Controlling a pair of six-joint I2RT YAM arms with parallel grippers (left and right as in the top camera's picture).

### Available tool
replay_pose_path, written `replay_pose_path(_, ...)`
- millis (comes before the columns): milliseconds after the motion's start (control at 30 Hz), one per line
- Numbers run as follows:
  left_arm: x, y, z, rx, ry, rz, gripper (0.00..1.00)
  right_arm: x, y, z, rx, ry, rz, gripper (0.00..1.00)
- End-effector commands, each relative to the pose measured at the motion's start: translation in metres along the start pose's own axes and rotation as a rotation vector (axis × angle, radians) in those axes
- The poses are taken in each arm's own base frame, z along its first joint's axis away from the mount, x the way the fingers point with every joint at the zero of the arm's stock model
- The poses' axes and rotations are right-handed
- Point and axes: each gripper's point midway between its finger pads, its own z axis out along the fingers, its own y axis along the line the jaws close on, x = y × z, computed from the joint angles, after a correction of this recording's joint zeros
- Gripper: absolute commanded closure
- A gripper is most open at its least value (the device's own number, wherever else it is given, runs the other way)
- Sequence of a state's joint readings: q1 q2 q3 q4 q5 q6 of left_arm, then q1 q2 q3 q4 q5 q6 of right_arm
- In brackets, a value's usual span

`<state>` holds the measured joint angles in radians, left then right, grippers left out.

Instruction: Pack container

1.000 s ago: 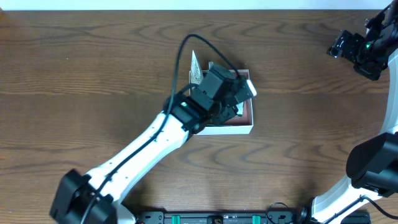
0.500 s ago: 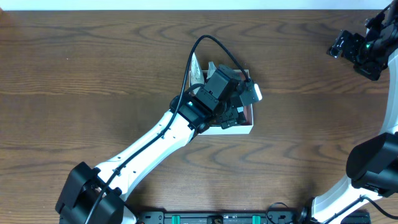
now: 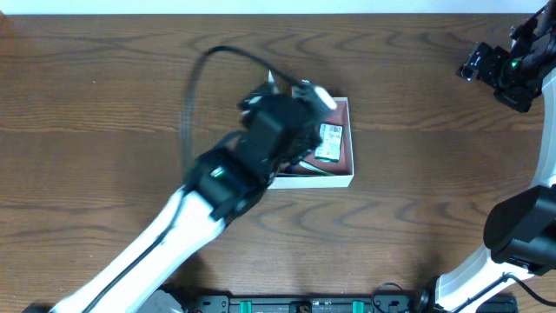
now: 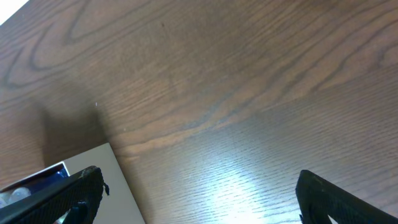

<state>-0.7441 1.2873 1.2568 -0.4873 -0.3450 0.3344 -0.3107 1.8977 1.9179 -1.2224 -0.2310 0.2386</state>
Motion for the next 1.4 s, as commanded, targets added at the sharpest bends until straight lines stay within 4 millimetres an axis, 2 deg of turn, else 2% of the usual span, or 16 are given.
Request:
replay_pose_path(0,0.006,0.045,-0.040,-0.174,-0.005,-0.228,0.02,-0.003,0.000,-0.006,-0.003,-0.017,0.012,0.01)
replay_pose_path(167,0.018,0.066,-0.083,-0.193,-0.040,-0.338,0.02,-0.003,0.000,-0.006,-0.003,-0.017,0.013,0.01)
replay_pose_path(300,0.029,0.088,-0.112,-0.226,-0.092,-0.571,0.02,-0.003,0.000,-0.006,-0.003,-0.017,0.013,0.01)
replay_pose_path(367,0.035,0.091,-0.124,-0.223,-0.107,-0.667,0.02,-0.003,0.000,-0.006,-0.003,-0.017,0.013,0.01)
replay_pose_path(500,0.048,0.094,-0.141,-0.223,-0.099,-0.648,0.02,-0.003,0.000,-0.006,-0.003,-0.017,0.012,0.01)
replay_pose_path(700,0.100,0.080,-0.150,-0.220,0.098,-0.608,0.02,-0.003,0.000,-0.006,-0.003,-0.017,0.012,0.01)
replay_pose_path(1033,0.178,0.065,-0.164,-0.318,0.379,-0.764,0.02,-0.003,0.000,-0.006,-0.003,-0.017,0.013,0.01)
replay_pose_path(1200,0.198,0.066,-0.163,-0.366,0.341,-0.879,0.02,-0.003,0.000,-0.006,-0.003,-0.017,0.012,0.01)
replay_pose_path(1367,0.220,0.074,-0.153,-0.442,0.175,-1.041,0.02,-0.003,0.000,-0.006,-0.003,-0.017,0.012,0.01)
